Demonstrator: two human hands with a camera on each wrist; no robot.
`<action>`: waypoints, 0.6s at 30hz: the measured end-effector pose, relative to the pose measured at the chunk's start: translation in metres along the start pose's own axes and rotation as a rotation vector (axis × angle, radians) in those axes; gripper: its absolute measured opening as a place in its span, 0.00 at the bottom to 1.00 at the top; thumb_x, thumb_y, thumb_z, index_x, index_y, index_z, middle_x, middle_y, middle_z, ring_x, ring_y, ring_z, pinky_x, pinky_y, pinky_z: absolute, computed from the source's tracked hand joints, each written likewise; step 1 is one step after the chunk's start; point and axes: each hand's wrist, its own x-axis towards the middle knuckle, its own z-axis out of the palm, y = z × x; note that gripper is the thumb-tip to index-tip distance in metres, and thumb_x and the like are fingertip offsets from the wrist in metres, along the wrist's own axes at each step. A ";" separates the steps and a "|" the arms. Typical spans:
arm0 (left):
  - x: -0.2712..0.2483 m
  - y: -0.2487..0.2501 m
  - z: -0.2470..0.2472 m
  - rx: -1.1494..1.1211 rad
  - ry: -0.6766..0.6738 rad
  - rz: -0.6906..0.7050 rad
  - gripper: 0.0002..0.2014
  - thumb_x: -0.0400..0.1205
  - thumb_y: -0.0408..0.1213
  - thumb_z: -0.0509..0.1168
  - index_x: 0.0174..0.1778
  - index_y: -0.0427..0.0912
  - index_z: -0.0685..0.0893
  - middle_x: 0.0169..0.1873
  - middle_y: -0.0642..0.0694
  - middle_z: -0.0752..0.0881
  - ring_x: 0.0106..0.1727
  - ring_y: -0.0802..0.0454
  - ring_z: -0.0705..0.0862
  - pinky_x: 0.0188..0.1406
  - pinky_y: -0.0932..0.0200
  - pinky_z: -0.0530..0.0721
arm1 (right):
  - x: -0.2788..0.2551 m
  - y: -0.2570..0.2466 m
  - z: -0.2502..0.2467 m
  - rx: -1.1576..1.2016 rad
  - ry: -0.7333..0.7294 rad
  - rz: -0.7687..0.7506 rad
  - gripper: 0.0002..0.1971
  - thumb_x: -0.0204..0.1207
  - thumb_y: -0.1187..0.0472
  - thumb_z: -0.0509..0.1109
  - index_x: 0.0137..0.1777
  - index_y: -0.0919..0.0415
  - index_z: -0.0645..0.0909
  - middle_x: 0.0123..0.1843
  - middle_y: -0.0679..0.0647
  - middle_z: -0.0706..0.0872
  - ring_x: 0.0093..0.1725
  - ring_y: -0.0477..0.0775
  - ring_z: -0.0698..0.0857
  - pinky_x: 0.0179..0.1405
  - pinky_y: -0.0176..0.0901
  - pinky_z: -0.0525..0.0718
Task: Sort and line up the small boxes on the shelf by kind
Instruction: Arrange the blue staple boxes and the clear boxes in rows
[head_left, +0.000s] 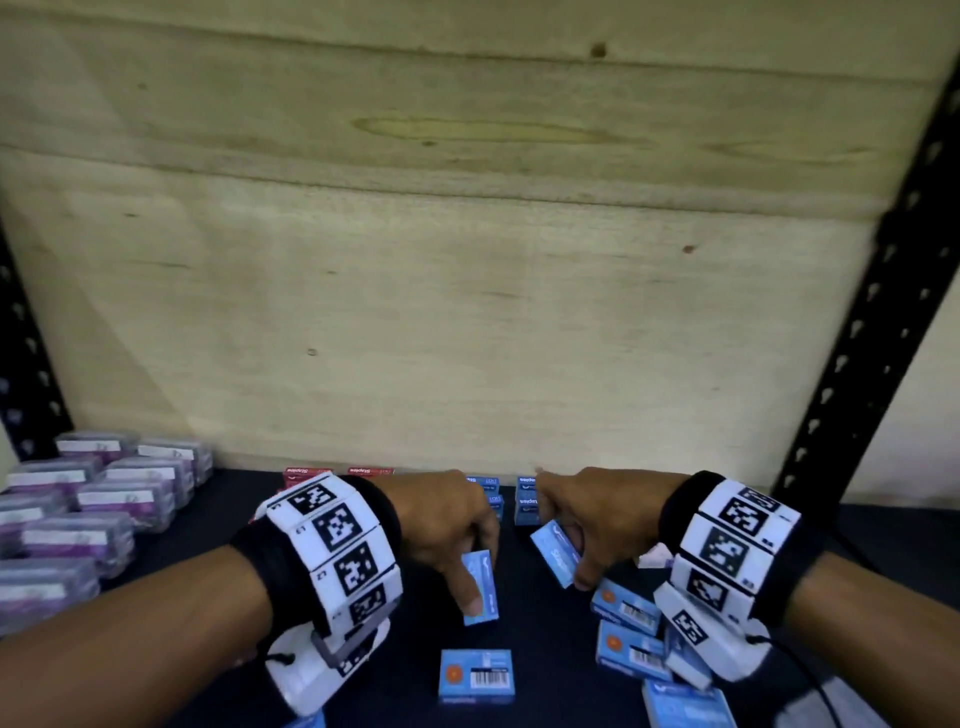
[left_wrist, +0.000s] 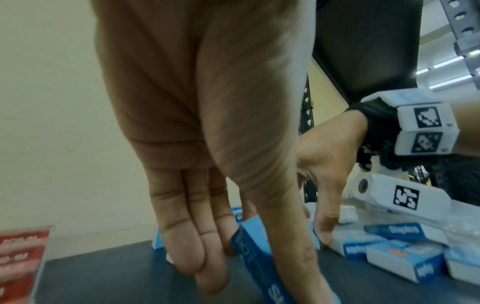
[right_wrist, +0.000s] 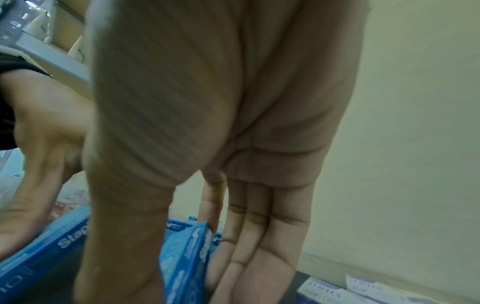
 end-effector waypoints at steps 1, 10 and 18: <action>0.000 -0.001 -0.003 -0.024 0.006 -0.006 0.18 0.70 0.48 0.81 0.54 0.49 0.89 0.32 0.61 0.83 0.32 0.65 0.79 0.33 0.69 0.74 | 0.000 0.002 0.000 0.024 -0.006 -0.001 0.30 0.67 0.55 0.84 0.60 0.48 0.67 0.48 0.51 0.83 0.38 0.50 0.80 0.33 0.40 0.77; 0.007 -0.005 -0.014 0.058 0.135 -0.085 0.14 0.77 0.42 0.75 0.59 0.50 0.86 0.48 0.53 0.88 0.49 0.54 0.85 0.43 0.61 0.77 | 0.010 0.012 0.002 0.035 0.056 -0.119 0.23 0.78 0.63 0.73 0.67 0.43 0.71 0.40 0.43 0.76 0.34 0.39 0.73 0.33 0.36 0.70; 0.011 -0.005 -0.003 0.253 0.109 -0.180 0.13 0.81 0.51 0.70 0.56 0.52 0.79 0.54 0.50 0.82 0.53 0.47 0.82 0.45 0.55 0.75 | 0.020 0.017 0.005 -0.009 0.115 -0.145 0.21 0.80 0.62 0.70 0.68 0.41 0.71 0.39 0.42 0.75 0.34 0.39 0.73 0.36 0.40 0.72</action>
